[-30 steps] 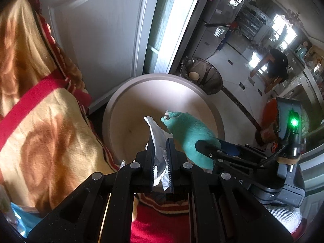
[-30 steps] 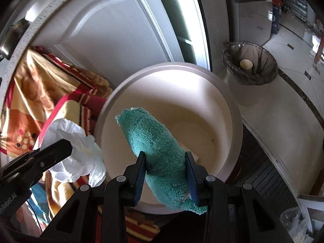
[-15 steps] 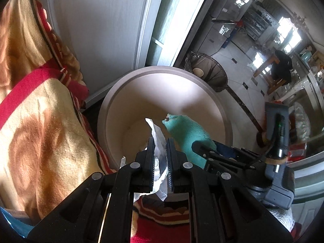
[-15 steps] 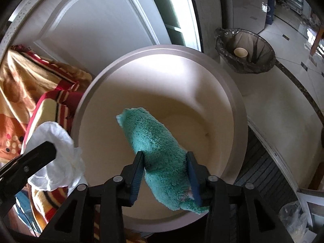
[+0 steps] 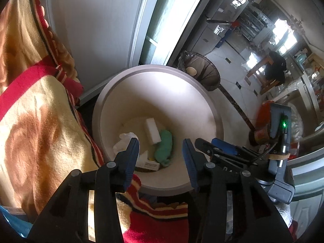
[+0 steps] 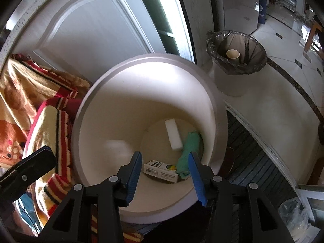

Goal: Collect trash
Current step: 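Open both tools to drop the tissue and towel into the bin, then move both open tools back over the trash on the chair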

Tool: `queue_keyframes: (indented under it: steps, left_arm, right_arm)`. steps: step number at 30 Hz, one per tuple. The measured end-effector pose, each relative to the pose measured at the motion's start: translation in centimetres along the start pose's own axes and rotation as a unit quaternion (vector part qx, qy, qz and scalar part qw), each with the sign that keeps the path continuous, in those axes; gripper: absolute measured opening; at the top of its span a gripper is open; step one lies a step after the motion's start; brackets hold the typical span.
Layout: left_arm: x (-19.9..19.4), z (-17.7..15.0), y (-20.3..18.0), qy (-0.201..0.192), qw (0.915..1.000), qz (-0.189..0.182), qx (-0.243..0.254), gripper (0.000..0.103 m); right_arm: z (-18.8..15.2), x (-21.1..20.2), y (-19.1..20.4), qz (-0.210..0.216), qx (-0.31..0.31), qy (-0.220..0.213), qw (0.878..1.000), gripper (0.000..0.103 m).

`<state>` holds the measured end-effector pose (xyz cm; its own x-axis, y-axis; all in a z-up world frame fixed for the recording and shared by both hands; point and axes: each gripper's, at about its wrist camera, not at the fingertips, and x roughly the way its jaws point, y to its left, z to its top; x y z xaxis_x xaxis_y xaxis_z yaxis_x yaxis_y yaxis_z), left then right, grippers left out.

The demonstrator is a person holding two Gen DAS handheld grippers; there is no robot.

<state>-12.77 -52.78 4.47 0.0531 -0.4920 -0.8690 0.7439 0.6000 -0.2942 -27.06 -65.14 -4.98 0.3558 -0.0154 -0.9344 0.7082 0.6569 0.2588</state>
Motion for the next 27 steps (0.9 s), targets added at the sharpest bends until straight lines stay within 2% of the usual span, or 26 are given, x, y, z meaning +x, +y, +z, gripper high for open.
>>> queue_keyframes:
  steps: [13,19,27]
  left_arm:
    - [-4.3,-1.2,-1.4,-0.029,0.9993,0.006,0.023,0.043]
    - [-7.6,-2.4,-1.8,-0.054,0.9975,0.022,0.041,0.043]
    - [-11.9,-3.9,-1.6,-0.085,0.9938,0.05,0.052,0.043]
  right_arm:
    - [-0.7,-3.4,2.9,0.007,-0.042,-0.029,0.999,0.046]
    - [-1.1,-5.2,4.6,0.008,-0.071,-0.041,0.997,0.046]
    - [-1.8,-8.4,7.6,0.029,-0.099,-0.061,0.993,0.047]
